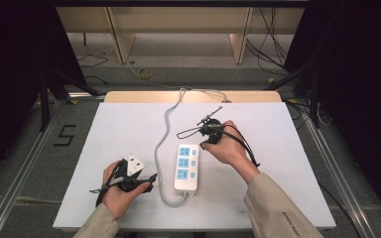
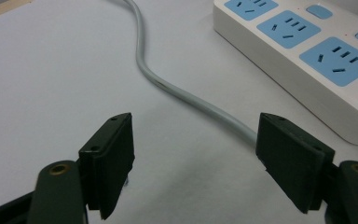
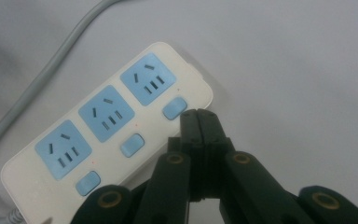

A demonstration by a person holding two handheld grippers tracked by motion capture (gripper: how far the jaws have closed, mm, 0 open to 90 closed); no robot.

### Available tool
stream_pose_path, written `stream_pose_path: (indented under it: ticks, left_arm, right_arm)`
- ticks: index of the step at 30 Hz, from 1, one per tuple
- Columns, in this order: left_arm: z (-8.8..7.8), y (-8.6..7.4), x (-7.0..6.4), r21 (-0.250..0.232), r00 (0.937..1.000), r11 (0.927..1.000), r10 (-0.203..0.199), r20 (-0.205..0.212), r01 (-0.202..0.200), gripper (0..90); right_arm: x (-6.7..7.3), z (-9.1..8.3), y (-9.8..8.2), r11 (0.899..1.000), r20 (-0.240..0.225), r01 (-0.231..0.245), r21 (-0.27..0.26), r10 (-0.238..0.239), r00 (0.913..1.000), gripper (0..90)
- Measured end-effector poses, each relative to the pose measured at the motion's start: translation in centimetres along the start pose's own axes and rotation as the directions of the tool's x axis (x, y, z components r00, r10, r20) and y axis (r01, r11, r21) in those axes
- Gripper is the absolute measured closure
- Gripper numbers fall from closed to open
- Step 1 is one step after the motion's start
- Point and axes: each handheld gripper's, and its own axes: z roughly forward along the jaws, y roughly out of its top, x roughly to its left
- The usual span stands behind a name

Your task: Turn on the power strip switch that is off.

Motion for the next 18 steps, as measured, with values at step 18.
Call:
stream_pose_path:
  ticks: [18]
  left_arm:
    - [0.00,0.02,-0.06,-0.004,1.0000,1.0000,-0.001,0.001,0.001,27.5]
  right_arm:
    - [0.17,0.59,0.55,1.000,0.000,0.007,0.006,-0.007,1.0000,90.0]
